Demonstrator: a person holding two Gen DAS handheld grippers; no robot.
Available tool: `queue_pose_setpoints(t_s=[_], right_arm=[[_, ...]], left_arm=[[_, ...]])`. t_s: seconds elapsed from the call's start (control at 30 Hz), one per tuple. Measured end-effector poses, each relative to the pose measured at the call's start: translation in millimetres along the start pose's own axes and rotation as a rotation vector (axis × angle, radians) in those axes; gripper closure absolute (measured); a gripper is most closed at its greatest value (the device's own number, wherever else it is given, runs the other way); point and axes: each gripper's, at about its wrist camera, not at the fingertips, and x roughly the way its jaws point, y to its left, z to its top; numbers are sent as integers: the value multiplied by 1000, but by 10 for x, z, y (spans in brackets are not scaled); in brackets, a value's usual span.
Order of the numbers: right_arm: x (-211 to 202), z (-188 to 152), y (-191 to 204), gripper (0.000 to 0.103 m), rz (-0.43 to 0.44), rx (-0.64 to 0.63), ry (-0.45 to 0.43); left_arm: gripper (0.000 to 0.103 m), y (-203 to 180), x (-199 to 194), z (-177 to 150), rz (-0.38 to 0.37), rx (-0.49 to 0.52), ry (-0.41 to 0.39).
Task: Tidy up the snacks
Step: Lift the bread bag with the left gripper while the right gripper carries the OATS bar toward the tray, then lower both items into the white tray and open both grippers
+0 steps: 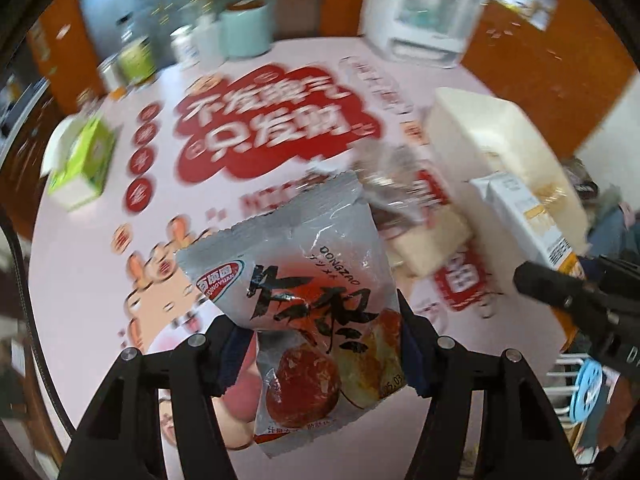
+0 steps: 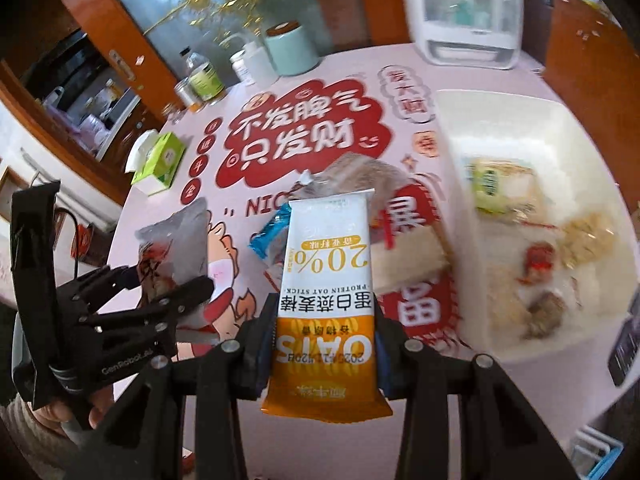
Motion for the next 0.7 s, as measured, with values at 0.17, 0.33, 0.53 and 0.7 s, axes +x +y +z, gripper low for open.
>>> queue_pose_setpoints(t_s=[0.17, 0.33, 0.53, 0.7], right_arm=[[-298, -53, -239, 62, -19, 36, -60], [-425, 34, -590, 62, 0, 70, -100], [-552, 297, -1125, 62, -1, 30, -134], [-580, 515, -1676, 62, 0, 10, -162]], left_arm=[[40, -451, -124, 52, -18, 77, -27], [40, -779, -171, 197, 41, 123, -44], [40, -1269, -131, 671, 93, 90, -85], [40, -1769, 31, 1210, 146, 64, -134]])
